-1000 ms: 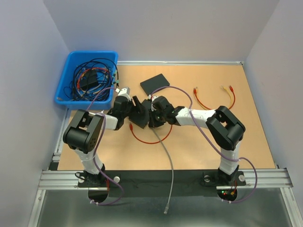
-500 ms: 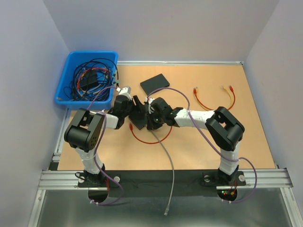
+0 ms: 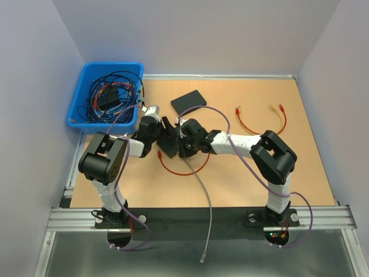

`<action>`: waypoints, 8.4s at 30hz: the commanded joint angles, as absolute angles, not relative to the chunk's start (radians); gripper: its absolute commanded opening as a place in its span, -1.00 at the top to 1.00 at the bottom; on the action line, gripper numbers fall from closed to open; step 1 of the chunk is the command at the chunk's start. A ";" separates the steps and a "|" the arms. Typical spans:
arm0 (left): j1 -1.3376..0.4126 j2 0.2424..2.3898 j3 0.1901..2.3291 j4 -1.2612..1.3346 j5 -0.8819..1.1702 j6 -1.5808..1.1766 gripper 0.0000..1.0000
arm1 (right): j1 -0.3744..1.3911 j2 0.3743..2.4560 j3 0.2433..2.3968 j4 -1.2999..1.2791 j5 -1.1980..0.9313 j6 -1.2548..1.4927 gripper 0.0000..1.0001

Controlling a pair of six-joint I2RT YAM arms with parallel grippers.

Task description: Insert the plug into the switch port

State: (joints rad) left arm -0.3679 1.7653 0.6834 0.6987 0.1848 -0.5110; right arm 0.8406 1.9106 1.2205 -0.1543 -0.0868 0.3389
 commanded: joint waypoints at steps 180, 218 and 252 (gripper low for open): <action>-0.347 1.703 0.822 0.505 0.310 -0.367 -0.51 | 0.844 1.818 1.135 -0.141 0.226 0.244 0.99; -0.354 1.609 0.816 0.264 0.055 -0.387 -0.53 | 0.913 1.940 1.359 -0.130 0.106 0.259 0.99; -0.341 1.850 0.927 0.400 0.256 -0.311 -0.56 | 0.890 1.859 1.141 -0.132 0.278 0.267 0.99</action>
